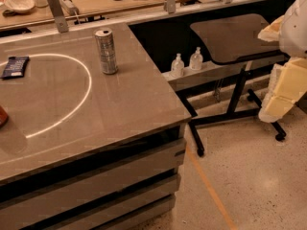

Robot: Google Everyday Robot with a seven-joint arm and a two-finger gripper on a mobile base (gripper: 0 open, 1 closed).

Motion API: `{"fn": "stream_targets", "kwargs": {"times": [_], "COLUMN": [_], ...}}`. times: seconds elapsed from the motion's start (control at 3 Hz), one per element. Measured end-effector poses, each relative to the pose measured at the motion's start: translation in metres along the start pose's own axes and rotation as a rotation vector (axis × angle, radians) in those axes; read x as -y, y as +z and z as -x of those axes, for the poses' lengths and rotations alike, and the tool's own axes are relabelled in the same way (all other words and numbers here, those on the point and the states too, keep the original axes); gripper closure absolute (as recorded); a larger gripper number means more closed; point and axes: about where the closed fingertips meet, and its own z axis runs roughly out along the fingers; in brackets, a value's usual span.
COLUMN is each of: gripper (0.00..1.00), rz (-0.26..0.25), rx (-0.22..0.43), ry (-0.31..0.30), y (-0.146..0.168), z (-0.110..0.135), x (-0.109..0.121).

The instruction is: Move redbull can near rxbar blueberry

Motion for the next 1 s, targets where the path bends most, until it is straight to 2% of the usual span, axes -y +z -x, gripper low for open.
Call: {"fn": "stream_targets", "kwargs": {"times": [0.33, 0.67, 1.0], "gripper": [0.0, 0.0, 0.0], "rz": [-0.104, -0.216, -0.187], "rx": [0.115, 0.172, 0.182], "ry": [0.095, 0.253, 0.319], "y": [-0.014, -0.041, -0.058], "z": [-0.055, -0.207, -0.331], "x": [0.046, 0.063, 0.009]}}
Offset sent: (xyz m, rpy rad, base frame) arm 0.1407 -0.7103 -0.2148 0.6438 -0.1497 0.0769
